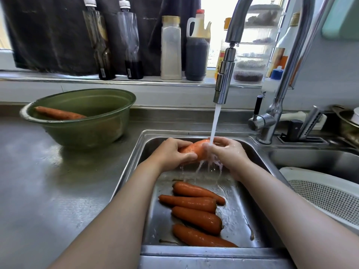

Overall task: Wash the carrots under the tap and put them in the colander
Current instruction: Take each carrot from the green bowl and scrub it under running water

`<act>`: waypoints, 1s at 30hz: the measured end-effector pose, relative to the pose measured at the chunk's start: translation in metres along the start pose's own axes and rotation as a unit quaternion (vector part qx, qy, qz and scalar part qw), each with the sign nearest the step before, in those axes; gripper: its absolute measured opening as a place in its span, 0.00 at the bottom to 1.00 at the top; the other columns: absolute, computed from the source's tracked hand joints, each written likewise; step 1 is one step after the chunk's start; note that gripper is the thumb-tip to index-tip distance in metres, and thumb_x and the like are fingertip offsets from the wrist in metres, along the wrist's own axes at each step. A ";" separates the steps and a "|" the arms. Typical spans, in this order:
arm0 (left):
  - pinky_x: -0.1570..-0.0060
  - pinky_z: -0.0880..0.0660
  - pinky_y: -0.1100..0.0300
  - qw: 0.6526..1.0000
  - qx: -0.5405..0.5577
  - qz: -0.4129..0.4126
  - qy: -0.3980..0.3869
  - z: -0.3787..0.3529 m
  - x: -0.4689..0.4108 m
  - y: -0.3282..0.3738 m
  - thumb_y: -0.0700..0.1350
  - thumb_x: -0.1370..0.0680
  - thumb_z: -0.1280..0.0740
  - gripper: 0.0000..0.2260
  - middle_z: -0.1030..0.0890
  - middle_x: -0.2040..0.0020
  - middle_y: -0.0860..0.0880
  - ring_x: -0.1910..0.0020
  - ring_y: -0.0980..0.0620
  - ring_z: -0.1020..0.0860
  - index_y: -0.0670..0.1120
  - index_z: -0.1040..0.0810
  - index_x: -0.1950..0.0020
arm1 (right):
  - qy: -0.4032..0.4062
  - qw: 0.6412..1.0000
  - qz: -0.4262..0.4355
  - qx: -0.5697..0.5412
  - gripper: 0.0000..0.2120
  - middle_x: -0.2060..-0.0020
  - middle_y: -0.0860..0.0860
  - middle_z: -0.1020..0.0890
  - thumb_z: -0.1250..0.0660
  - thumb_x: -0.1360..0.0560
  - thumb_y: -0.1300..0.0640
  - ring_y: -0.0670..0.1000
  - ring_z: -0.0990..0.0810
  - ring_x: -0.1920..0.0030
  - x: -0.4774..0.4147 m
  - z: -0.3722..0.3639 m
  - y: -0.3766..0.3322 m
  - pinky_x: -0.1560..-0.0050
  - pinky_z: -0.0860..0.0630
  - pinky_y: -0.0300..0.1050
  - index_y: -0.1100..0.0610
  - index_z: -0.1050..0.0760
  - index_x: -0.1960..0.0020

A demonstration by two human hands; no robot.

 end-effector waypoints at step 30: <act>0.45 0.18 0.50 0.989 0.098 0.057 -0.091 -0.041 -0.003 -0.005 0.50 0.21 0.26 0.30 0.21 0.38 0.51 0.42 0.49 0.19 0.62 0.33 0.22 | -0.034 0.992 -0.085 0.083 0.25 0.37 0.55 0.21 0.42 0.15 0.43 0.56 0.18 0.42 0.008 -0.021 0.014 0.40 0.19 0.55 0.51 0.37 0.21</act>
Point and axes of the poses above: each hand's wrist, its own x-axis away from the middle knuckle, its own z-axis out of the back of the hand, y = z × x, the point moved 9 cm from there along -x, towards the middle knuckle
